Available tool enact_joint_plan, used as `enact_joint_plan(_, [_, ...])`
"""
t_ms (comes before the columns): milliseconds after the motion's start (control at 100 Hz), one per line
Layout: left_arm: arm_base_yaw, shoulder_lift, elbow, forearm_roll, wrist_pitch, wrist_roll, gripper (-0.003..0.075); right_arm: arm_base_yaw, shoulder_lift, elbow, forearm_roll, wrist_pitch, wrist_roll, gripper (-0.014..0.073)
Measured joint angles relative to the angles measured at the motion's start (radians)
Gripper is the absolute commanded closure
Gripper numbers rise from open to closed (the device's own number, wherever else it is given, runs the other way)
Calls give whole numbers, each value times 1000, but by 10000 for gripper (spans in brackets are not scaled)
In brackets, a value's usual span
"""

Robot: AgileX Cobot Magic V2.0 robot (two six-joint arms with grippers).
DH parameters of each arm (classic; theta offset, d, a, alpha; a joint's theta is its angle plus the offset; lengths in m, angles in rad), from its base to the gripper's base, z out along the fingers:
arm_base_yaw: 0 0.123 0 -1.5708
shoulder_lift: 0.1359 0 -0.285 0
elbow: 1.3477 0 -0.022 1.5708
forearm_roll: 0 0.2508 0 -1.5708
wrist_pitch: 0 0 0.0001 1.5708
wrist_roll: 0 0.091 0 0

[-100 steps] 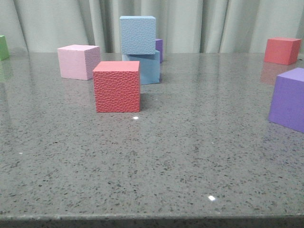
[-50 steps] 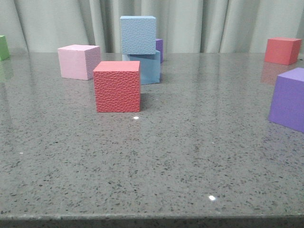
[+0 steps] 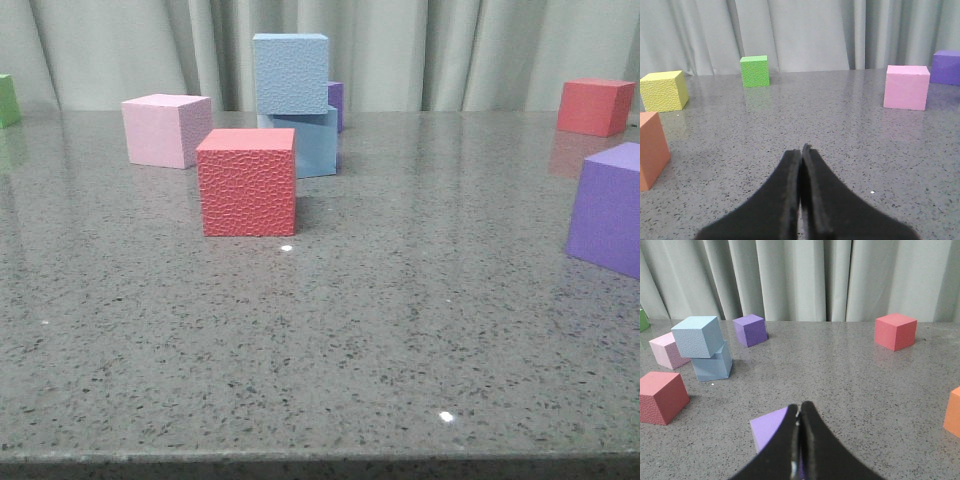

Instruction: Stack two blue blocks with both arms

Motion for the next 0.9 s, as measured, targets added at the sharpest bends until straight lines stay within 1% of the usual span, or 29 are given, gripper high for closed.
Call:
enact_joint_plan(260, [0,0,0,0,0,0,739,0,0,12,-12,-2,0,707])
enact_joint_plan(390, [0,0,0,0,0,0,738,-32,0,48,8,-19,-17,707])
enact_joint_plan(470, [0,0,0,0,0,0,738,-81,0,87,69,-66,-71,707])
enact_joint_plan(590, [0,0,0,0,0,0,738,-181,0,158,165,-153,-152,707])
enact_joint_plan(750, [0,0,0,0,0,0,739,-330,0,259,317,-321,-252,707])
enact_joint_plan(900, [0,0,0,-2,0,0,738,-409,-21,338,432,-432,-358,707])
